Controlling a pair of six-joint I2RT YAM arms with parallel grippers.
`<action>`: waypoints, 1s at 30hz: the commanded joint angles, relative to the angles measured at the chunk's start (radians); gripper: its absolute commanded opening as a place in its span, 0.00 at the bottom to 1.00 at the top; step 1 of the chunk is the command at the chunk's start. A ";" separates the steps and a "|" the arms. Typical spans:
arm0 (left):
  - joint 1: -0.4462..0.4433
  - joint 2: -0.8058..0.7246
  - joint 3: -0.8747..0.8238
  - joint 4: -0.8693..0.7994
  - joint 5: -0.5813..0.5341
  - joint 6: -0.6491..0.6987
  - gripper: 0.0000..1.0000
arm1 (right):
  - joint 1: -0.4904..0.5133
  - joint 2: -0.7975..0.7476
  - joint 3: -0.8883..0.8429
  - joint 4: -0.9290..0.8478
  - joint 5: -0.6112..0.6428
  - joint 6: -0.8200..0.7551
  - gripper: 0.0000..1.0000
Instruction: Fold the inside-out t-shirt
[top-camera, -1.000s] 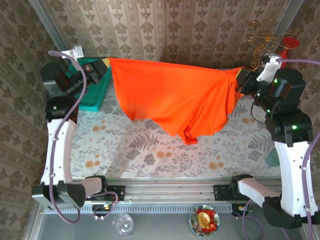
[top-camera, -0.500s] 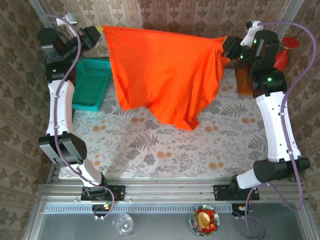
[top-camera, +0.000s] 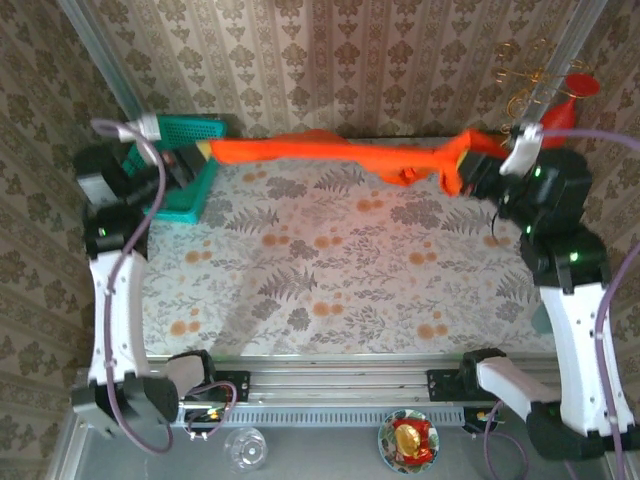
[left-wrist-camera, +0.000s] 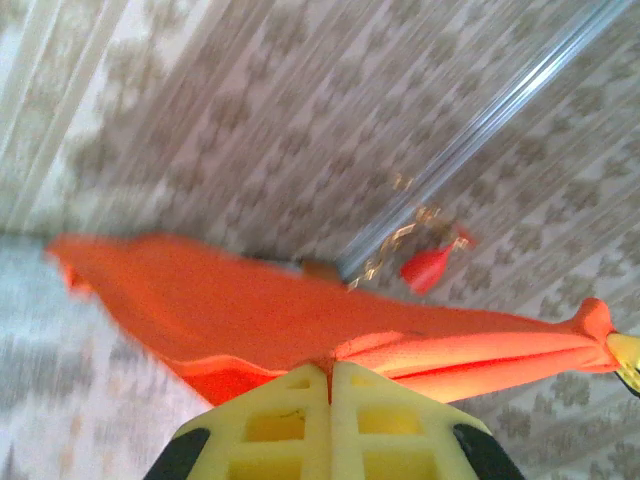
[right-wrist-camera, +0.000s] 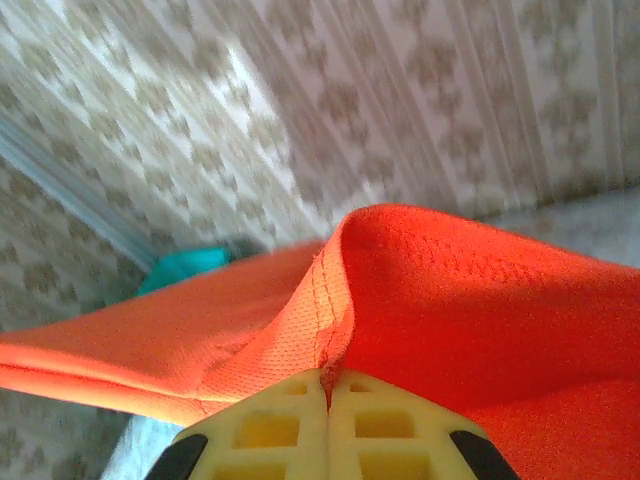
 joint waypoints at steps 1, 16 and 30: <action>0.018 -0.101 -0.291 -0.219 -0.147 0.134 0.00 | 0.017 -0.077 -0.252 -0.128 -0.005 0.063 0.00; -0.025 -0.348 -0.700 -0.306 -0.418 0.036 0.39 | 0.165 -0.133 -0.609 -0.196 0.132 0.226 0.45; -0.305 -0.116 -0.645 -0.190 -0.494 0.069 0.35 | 0.159 0.002 -0.728 0.039 0.069 0.244 0.72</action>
